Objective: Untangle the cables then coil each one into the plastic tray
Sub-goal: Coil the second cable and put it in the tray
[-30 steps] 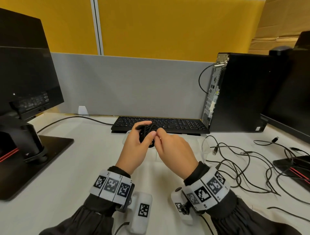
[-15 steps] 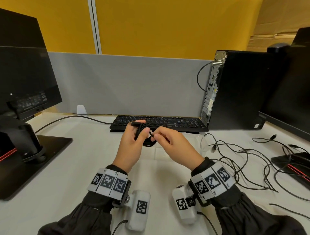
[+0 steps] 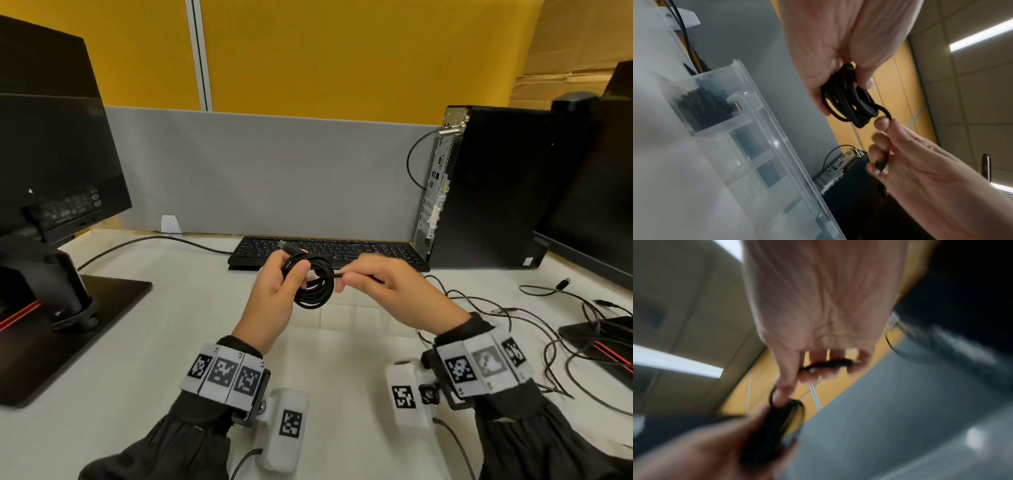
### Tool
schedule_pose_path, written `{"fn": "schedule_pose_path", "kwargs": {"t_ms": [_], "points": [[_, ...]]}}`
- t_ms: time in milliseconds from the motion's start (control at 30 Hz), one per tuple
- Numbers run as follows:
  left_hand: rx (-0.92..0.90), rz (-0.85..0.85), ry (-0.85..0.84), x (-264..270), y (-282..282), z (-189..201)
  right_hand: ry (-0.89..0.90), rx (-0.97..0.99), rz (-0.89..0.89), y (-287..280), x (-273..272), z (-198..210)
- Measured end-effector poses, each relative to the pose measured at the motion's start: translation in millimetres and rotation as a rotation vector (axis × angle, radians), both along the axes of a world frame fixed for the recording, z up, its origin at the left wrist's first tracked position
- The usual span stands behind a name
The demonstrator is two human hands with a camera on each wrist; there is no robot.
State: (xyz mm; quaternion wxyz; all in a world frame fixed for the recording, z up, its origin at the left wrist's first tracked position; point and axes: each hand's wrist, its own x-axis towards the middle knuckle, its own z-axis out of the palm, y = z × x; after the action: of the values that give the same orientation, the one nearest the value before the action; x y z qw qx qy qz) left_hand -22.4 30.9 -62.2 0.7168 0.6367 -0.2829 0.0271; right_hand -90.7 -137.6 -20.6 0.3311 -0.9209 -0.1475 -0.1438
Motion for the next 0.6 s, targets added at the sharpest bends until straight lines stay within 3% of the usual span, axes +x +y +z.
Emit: {"fn": "schedule_pose_path", "kwargs": {"t_ms": [67,100,200,400,600], "points": [[-0.014,-0.010,0.020,0.0,-1.3,0.4,-0.275,-0.263,-0.218,-4.4,4.8,-6.3],[-0.044,-0.028,0.044,-0.8,-2.3,0.5,-0.370,-0.282,-0.268,-3.3,6.8,-8.8],[-0.125,-0.086,0.126,-6.1,-4.8,3.4,-0.455,-0.087,-0.196,-1.1,16.8,-17.0],[-0.224,-0.149,0.215,-12.7,-10.7,5.5,-0.346,0.401,-0.192,14.4,21.6,-19.6],[-0.107,-0.134,0.233,-15.7,-15.1,3.3,0.035,0.841,-0.049,17.7,18.5,-19.0]]}}
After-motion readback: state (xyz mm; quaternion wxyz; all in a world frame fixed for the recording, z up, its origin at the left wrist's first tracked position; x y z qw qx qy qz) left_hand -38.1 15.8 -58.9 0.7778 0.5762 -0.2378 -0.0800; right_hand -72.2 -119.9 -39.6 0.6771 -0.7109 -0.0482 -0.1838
